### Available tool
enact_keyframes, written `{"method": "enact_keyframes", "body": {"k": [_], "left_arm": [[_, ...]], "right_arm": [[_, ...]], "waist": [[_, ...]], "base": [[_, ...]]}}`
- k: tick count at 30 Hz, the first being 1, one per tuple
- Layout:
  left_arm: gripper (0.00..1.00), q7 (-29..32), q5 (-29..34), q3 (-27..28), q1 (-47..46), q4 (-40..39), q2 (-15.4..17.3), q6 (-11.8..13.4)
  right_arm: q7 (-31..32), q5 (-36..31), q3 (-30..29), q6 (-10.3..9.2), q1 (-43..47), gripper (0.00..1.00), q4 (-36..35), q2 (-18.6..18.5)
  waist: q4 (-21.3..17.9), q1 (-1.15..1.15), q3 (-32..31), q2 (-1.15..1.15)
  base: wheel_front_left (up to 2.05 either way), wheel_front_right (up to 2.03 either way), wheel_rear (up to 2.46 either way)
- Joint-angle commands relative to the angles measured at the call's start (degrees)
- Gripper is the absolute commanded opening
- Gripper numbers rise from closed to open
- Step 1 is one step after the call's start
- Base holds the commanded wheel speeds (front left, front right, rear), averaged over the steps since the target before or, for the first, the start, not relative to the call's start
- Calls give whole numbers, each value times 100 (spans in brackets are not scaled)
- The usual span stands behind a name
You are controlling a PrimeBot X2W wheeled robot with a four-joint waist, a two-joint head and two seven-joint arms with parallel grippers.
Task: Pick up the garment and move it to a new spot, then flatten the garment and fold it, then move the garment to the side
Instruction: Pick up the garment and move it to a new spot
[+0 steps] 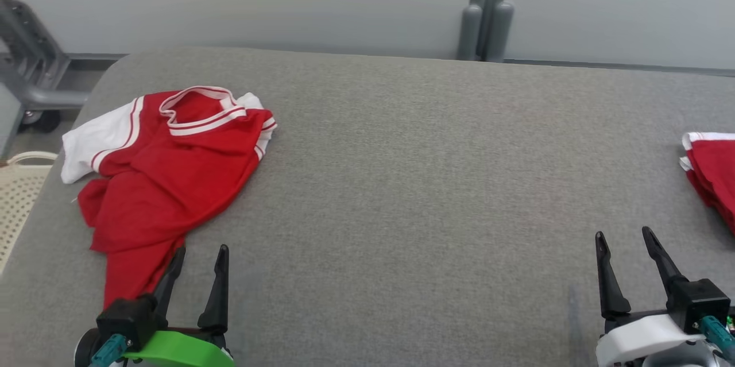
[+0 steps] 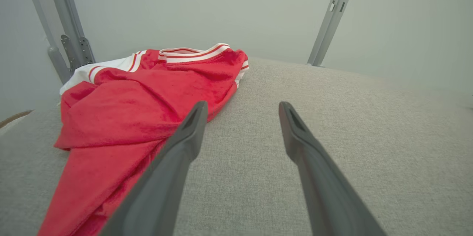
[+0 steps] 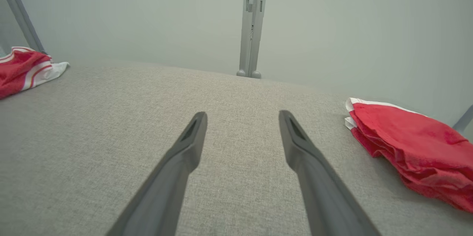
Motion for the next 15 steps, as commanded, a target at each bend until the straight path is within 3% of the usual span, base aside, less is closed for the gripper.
{"method": "enact_keyframes", "body": {"k": [1,7,15], "left_arm": [[100,-2,51,31,107,-48,0,-15],[100,-2,130,93,224,-79,-53,-9],[100,-2,126,196,346,-136,-120,-9]], "right_arm": [[-25,16,61,-8,-127,100,-39,-42],[-25,71,397,-8,-292,100,36,-90],[-22,118,668,-8,-425,100,41,-96]], "waist": [[695,0,-82,41],[1455,0,-165,41],[1710,0,-163,41]], "base": [[0,0,0],[0,0,0],[0,0,0]]}}
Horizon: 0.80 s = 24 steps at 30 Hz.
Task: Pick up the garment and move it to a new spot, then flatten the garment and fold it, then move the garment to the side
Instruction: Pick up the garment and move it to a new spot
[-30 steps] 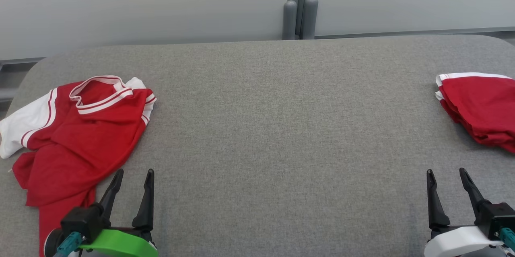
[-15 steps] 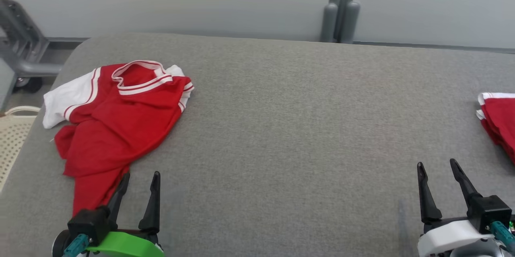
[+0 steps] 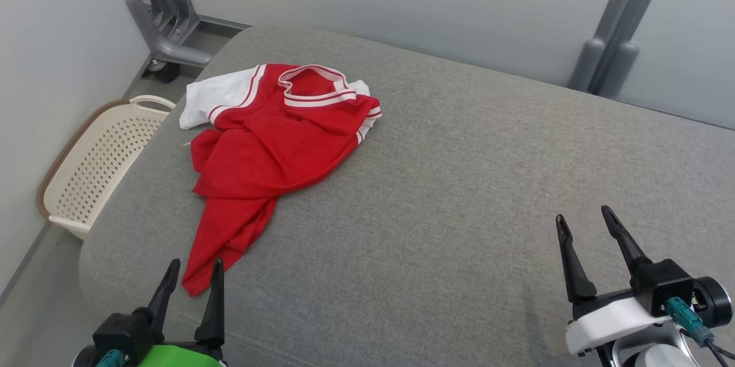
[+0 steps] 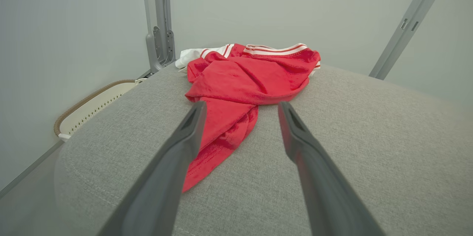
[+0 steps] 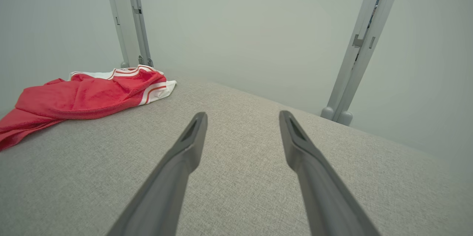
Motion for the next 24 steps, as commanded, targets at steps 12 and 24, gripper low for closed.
{"method": "enact_keyframes", "body": {"k": [12,24], "left_arm": [[100,346,-593,226,-1061,445,-281,93],[100,1661,-1754,656,-3916,2793,-328,177]], "right_arm": [[-17,-64,-157,-8,-520,100,-654,-303],[-17,-297,46,-8,-1211,100,-931,-668]], "waist": [[-79,0,989,41],[-557,0,2571,41]], "base": [[0,0,0],[0,0,0]]}}
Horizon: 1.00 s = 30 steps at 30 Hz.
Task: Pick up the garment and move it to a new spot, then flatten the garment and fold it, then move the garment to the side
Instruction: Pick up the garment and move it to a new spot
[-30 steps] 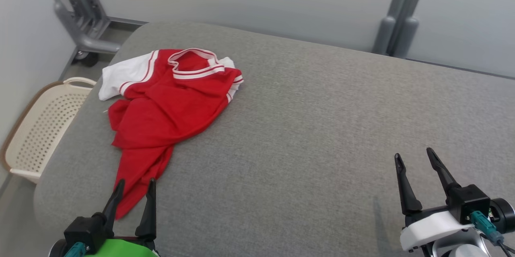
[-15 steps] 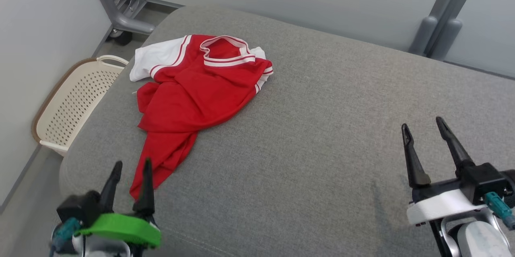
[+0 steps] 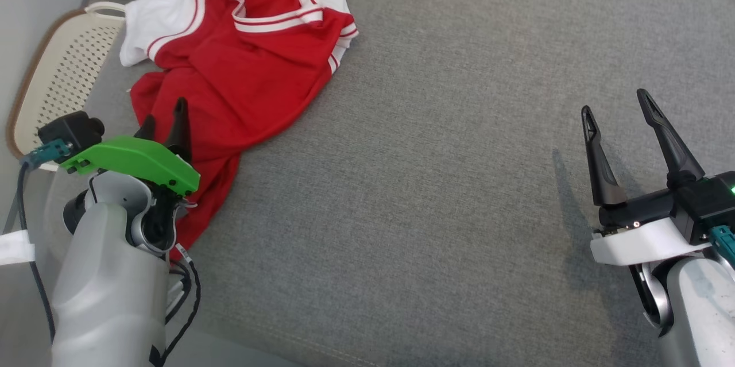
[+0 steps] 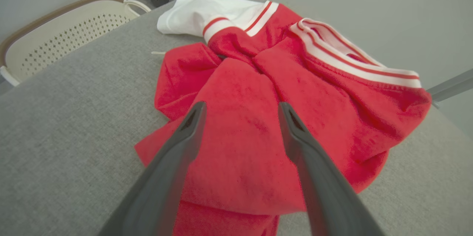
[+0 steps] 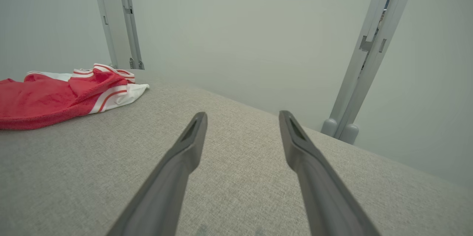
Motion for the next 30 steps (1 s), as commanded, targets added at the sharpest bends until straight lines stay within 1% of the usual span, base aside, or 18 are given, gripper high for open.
{"method": "enact_keyframes", "body": {"k": [1,6,7,8,9,13,16,17,20,22,23,24,28,30], "left_arm": [[100,58,-51,29,-212,220,82,32],[100,233,-164,119,-648,1250,301,-4],[91,206,-199,140,-695,1394,338,-30],[33,186,-291,175,-719,1499,332,-64],[0,215,-322,156,-724,1597,330,-90],[0,196,-329,-87,-749,1700,353,-170],[0,146,-404,-367,-728,1369,312,-186],[0,119,-456,-603,-633,990,409,-177],[0,178,-528,-1062,-526,248,555,-158],[0,250,-574,-1397,-452,-305,584,-159],[0,250,-574,-1397,-452,-305,584,-159],[0,312,-592,-1565,-415,-601,597,-159],[0,637,-561,-2079,-263,-1756,717,-160],[0,852,-546,-2295,-213,-2318,686,-160]], "right_arm": [[-16,-51,-15,-8,-122,100,-23,-33],[-16,-53,-53,-8,-192,100,-45,38],[-16,-39,-77,-8,-209,100,-49,55],[-16,-21,-95,-8,-222,100,-57,76],[-16,-8,-122,-8,-224,100,-59,96],[-16,11,-229,-8,-136,100,-41,205],[-16,38,-278,-8,-61,100,-1,273],[-16,69,-273,-8,-46,100,28,320],[-16,99,-217,-8,-16,100,85,398],[-17,134,-184,-8,-28,100,115,433],[-17,134,-184,-8,-28,100,115,433],[-16,145,-169,-8,-43,100,127,454],[-16,216,-48,-8,-108,100,175,575],[-16,250,-26,-8,-143,100,181,624]], "waist": [[-530,0,781,41],[-825,0,851,41],[-875,0,847,41],[-922,0,839,41],[-958,0,824,41],[-996,0,709,41],[-963,0,573,41],[-944,0,460,41],[-948,0,275,41],[-992,0,154,41],[-992,0,154,41],[-1031,0,94,41],[-1335,0,-123,41],[-1548,0,-188,41]], "base": [[0,0,0],[0,0,0],[0,0,0],[0,0,0],[0,0,0],[0,0,0],[0,0,0],[0,0,0],[0,0,0],[0,0,0],[0,0,0],[0,0,0],[0,0,0],[0,0,0]]}}
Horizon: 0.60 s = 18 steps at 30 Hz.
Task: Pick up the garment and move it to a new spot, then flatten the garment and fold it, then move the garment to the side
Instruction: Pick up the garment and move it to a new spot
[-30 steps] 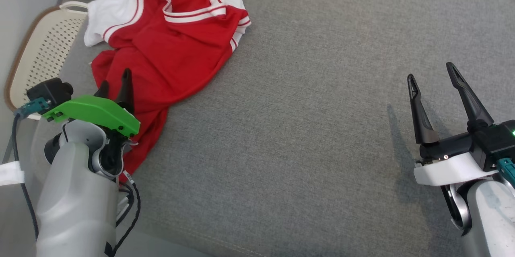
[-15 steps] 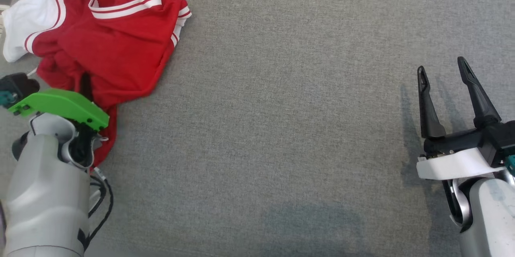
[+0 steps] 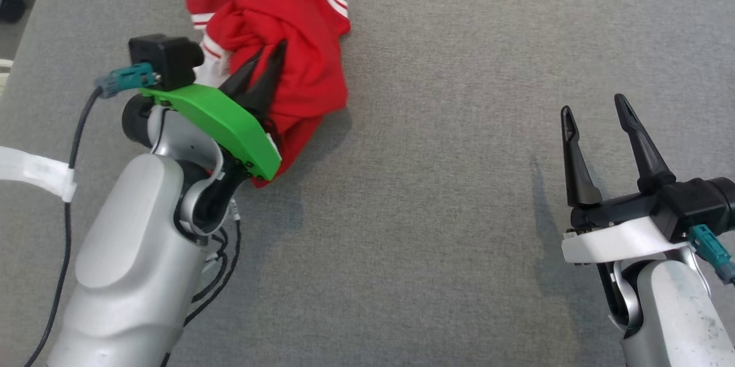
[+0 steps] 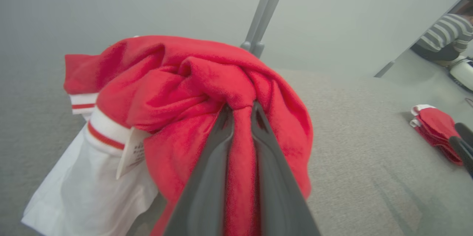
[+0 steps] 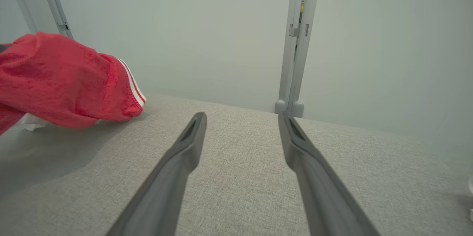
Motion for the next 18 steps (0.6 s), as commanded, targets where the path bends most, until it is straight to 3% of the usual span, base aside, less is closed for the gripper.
{"method": "enact_keyframes", "body": {"k": [1,11,18], "left_arm": [[0,138,38,-137,70,-344,-31,-17],[0,1182,110,-940,230,-2400,-310,337],[0,1578,54,-1145,871,-2817,-203,805]], "right_arm": [[-16,77,-24,-8,-55,100,4,27],[-16,256,-283,-8,3,100,-115,193],[-16,556,-477,-8,205,100,-184,207]], "waist": [[-466,0,-218,41],[-1861,0,-479,41],[-2513,0,-416,41]], "base": [[0,0,0],[0,0,0],[0,0,0]]}}
